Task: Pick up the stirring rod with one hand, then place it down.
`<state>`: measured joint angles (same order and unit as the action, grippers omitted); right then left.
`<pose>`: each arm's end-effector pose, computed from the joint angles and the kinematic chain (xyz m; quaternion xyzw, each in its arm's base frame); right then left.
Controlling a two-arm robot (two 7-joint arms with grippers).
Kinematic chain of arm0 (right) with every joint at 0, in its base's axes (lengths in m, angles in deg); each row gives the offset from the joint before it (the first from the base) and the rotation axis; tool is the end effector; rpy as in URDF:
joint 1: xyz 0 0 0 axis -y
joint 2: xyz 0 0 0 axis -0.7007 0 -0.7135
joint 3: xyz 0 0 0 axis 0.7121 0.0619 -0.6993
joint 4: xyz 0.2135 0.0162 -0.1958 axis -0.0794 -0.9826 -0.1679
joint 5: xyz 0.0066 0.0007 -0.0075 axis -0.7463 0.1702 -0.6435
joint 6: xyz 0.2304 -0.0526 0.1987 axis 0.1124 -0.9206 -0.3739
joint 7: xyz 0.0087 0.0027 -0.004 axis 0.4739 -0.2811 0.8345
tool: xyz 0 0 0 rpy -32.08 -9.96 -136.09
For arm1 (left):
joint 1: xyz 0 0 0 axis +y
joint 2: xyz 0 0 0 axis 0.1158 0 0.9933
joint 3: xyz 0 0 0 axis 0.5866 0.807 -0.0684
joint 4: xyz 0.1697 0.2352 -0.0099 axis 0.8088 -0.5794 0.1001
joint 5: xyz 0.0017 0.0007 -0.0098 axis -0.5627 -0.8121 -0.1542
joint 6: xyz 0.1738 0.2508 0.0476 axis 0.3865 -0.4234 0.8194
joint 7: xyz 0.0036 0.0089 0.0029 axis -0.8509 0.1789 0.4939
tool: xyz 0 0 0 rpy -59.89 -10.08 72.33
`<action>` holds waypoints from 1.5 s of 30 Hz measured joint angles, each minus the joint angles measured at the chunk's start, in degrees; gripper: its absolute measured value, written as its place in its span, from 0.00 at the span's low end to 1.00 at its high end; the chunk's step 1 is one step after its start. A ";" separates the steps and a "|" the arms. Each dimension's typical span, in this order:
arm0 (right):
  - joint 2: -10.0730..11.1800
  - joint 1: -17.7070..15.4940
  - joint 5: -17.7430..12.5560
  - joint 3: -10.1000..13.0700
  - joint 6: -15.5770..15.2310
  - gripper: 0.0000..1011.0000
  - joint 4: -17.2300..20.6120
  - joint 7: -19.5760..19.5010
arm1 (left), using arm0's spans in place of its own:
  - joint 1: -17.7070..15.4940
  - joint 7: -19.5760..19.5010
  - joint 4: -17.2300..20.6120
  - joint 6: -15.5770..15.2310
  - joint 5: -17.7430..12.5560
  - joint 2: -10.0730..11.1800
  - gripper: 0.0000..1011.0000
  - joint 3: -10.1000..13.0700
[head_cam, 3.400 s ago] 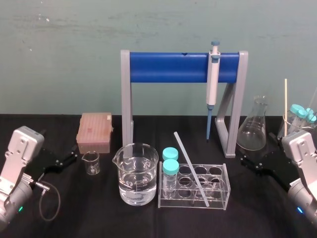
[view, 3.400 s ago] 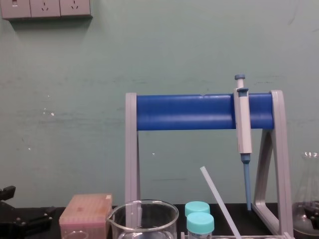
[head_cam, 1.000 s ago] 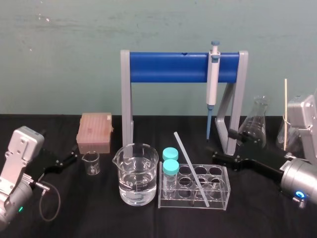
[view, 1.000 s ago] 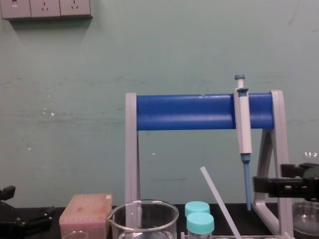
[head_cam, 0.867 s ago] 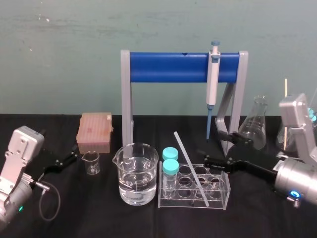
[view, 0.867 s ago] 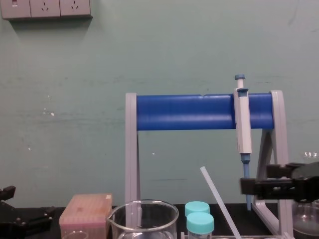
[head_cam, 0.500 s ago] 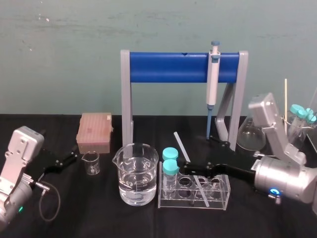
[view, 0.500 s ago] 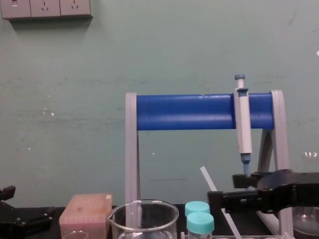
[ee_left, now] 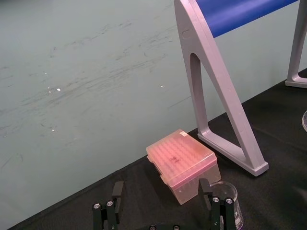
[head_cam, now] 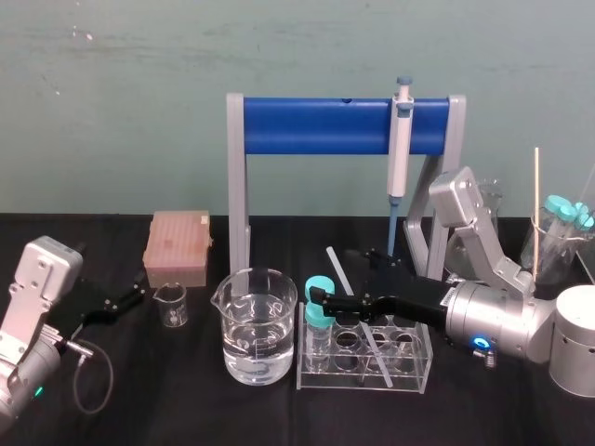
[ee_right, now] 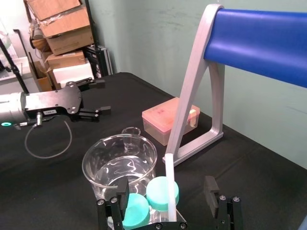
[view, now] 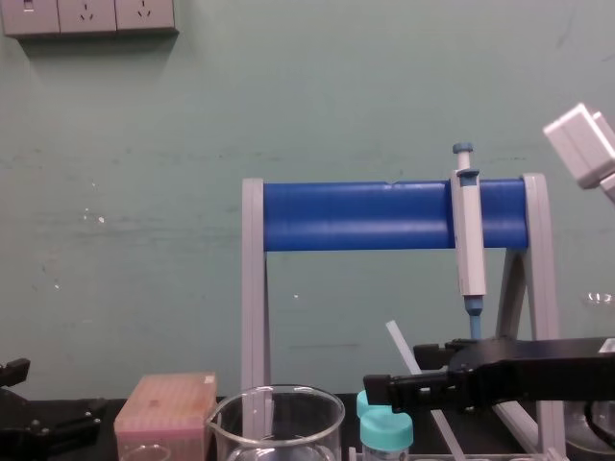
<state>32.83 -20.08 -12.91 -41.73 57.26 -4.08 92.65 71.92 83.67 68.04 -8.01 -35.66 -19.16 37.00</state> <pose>0.4141 -0.0209 -0.2304 -0.1132 0.0328 -0.3128 0.9425 0.3582 0.0827 -0.3024 0.1415 -0.1324 0.5799 0.7913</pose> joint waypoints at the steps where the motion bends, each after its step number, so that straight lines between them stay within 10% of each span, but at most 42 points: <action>1: -0.29 0.24 0.10 -0.14 0.01 0.99 -0.54 0.02 | 0.00 0.00 0.00 0.00 0.00 0.00 0.99 0.00; 24: -1.63 1.18 0.67 -0.72 1.51 0.96 -2.37 0.89 | 0.00 0.00 0.00 0.00 0.00 0.00 0.99 0.00; 45: -1.55 1.09 0.41 -0.61 1.18 0.34 -2.27 0.84 | 0.00 0.00 0.00 0.00 0.00 0.00 0.99 0.00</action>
<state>31.28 -19.00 -12.50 -42.33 58.45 -6.35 93.49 71.92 83.68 68.04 -8.01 -35.66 -19.16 37.00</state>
